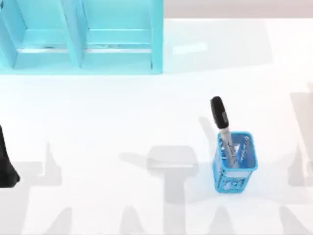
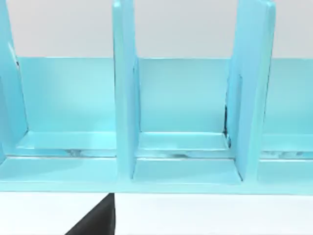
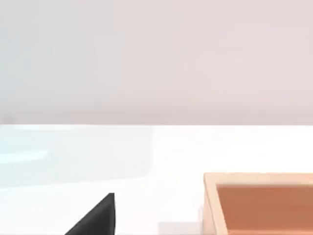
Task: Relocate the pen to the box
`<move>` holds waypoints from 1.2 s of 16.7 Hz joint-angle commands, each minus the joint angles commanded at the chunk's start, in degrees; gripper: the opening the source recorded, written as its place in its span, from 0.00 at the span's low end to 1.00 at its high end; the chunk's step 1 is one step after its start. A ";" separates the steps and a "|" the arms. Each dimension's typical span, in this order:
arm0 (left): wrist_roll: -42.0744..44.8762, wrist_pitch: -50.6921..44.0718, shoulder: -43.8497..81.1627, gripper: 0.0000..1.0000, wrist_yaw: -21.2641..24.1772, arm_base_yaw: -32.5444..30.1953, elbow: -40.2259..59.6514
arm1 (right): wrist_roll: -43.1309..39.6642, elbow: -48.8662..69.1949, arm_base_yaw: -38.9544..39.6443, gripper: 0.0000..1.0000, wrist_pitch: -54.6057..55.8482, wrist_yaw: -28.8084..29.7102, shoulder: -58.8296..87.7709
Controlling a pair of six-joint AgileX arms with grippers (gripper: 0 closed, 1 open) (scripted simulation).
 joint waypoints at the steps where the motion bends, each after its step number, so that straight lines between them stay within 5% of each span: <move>1: 0.00 0.00 0.00 1.00 0.00 0.00 0.00 | 0.00 0.00 0.00 1.00 0.00 0.00 0.00; 6: 0.00 0.00 0.00 1.00 0.00 0.00 0.00 | -1.91 2.75 1.61 1.00 -0.66 -4.57 6.43; 20: 0.00 0.00 0.00 1.00 0.00 0.00 0.00 | -12.49 24.20 11.03 1.00 -1.45 -33.76 61.09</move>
